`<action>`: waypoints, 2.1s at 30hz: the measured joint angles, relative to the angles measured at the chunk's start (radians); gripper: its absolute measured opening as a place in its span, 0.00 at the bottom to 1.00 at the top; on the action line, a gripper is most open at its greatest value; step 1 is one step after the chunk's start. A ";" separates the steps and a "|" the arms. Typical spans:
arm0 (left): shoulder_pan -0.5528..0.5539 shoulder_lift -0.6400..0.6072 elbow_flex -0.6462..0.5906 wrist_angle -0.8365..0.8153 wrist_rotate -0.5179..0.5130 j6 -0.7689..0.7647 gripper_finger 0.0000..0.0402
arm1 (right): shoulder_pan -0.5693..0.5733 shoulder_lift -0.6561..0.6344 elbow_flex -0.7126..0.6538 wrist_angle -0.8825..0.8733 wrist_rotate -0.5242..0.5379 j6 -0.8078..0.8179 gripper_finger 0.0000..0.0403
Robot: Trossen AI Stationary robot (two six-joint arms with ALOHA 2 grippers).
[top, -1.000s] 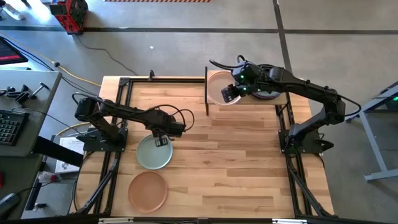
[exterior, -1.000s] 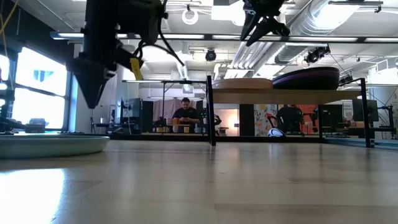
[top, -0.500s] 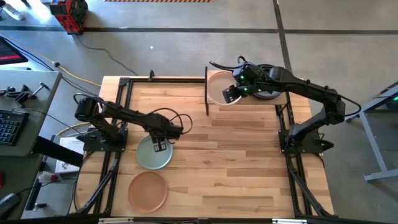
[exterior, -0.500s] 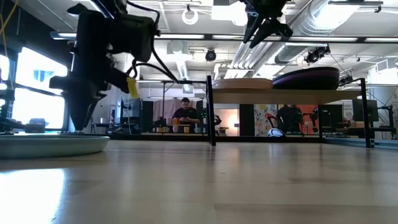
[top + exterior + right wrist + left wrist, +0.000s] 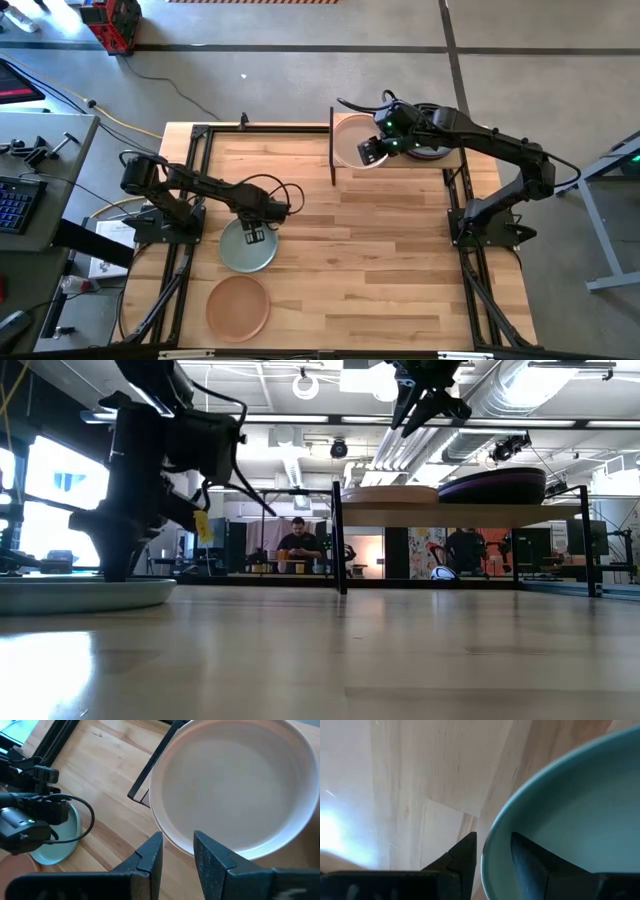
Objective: Place and stack plates onto a shelf
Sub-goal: Stack the blue plate on top of the white plate on the shelf
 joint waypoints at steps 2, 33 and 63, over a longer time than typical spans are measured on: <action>0.001 0.000 -0.016 0.010 0.002 0.001 0.27 | 0.000 0.000 0.000 0.000 0.000 0.003 0.22; 0.028 -0.005 0.089 -0.043 -0.035 0.067 0.01 | 0.005 0.001 0.000 0.000 -0.035 -0.033 0.22; 0.155 -0.007 0.697 -0.205 -0.333 0.114 0.01 | 0.176 0.081 -0.001 0.125 0.119 -0.109 0.35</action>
